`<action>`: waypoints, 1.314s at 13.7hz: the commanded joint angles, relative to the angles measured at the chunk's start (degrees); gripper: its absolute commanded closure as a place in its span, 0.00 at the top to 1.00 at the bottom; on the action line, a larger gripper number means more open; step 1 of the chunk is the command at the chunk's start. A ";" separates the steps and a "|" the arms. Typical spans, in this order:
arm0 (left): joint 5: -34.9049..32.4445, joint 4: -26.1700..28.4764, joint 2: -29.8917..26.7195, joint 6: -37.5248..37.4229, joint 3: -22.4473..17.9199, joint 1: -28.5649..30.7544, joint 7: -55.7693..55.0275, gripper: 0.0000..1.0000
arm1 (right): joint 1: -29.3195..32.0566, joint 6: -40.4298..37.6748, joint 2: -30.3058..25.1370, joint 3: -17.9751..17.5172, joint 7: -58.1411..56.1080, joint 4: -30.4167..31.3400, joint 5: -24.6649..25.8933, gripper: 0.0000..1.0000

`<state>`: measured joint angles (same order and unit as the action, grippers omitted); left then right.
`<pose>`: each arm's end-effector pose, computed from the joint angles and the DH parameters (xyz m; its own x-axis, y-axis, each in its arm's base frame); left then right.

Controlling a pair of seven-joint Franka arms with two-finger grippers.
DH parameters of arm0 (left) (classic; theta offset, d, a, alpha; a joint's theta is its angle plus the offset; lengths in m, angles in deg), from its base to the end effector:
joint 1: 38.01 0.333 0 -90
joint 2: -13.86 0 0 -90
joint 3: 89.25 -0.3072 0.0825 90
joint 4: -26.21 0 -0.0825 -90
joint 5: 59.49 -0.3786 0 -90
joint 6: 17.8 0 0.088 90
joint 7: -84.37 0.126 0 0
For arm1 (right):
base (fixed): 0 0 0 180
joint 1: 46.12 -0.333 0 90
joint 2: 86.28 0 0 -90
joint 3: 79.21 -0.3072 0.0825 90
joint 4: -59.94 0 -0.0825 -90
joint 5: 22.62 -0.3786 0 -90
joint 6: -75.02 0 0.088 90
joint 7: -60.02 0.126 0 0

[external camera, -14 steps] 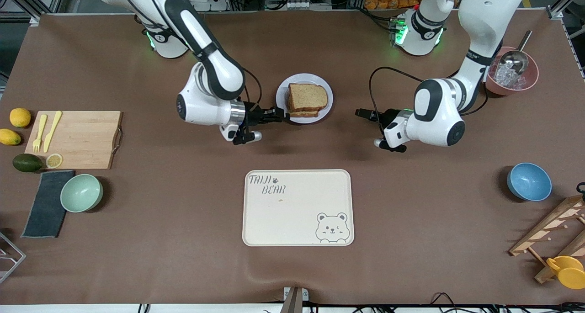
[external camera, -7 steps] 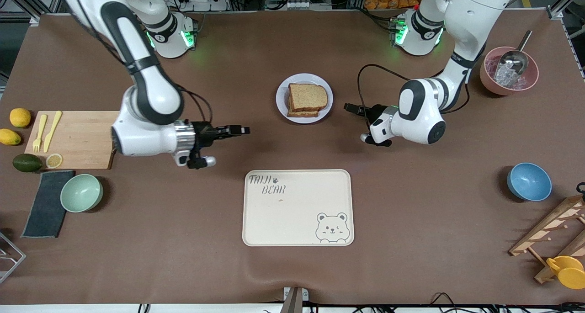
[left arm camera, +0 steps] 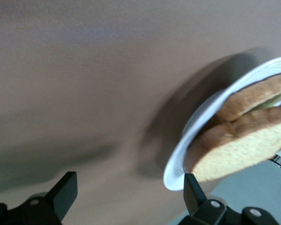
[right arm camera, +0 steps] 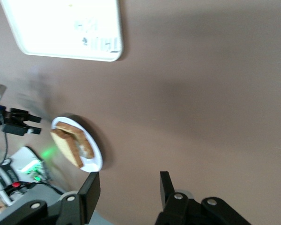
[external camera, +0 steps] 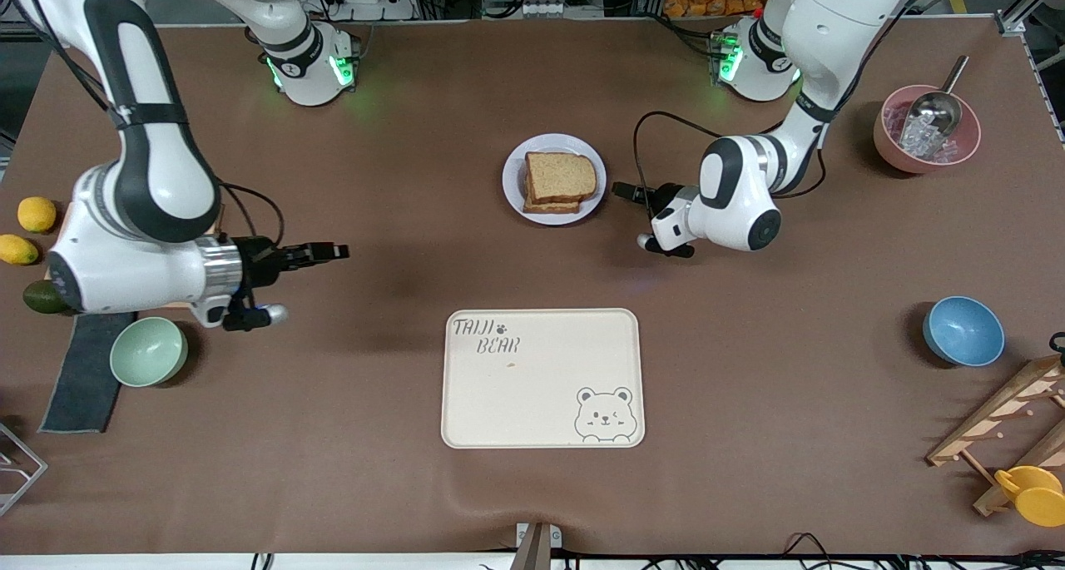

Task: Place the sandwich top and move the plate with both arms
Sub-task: 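Withdraw the right gripper while the left gripper reaches the plate rim, then close the left gripper on the white plate rim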

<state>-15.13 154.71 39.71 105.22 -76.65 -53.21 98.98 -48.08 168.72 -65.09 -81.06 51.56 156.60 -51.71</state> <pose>0.3962 -0.2651 0.1309 0.8277 -0.2558 -0.4995 0.0486 -0.8540 0.5180 0.5921 0.0964 0.3489 0.9238 0.1613 -0.3472 -0.0352 -0.8673 -0.4966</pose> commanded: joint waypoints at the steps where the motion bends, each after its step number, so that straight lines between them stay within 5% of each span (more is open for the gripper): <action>1: 1.60 1.23 0.25 1.86 -0.12 -1.67 0.86 1.00 | 3.53 -2.46 -1.24 -1.13 2.22 -3.93 7.09 0.60; 3: 1.60 2.81 0.17 2.04 -0.12 -1.76 0.95 1.00 | 4.94 -4.56 -2.38 -0.96 2.31 -6.82 9.04 0.69; 4: 1.60 2.90 0.17 2.04 0.05 -1.85 0.95 1.00 | 5.03 -5.96 -2.73 -0.52 2.31 -8.23 11.22 1.00; 9: 6.42 2.73 0.34 5.20 0.67 -4.75 0.95 1.00 | 3.63 -12.22 -11.42 -0.60 10.29 -11.23 23.78 1.00; 15: 9.42 2.37 0.43 6.17 0.67 -6.59 0.95 1.00 | 4.24 -11.71 -22.59 -0.17 11.62 -10.09 25.66 1.00; 18: 11.09 2.29 0.34 6.61 0.76 -7.56 0.95 1.00 | 4.15 -8.46 -23.13 -0.25 11.45 -10.35 25.92 1.00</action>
<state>-6.47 156.67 40.44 110.55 -76.06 -59.44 98.99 -44.14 157.22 -87.33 -80.83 62.05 144.50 -27.20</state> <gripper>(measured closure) 0.000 0.000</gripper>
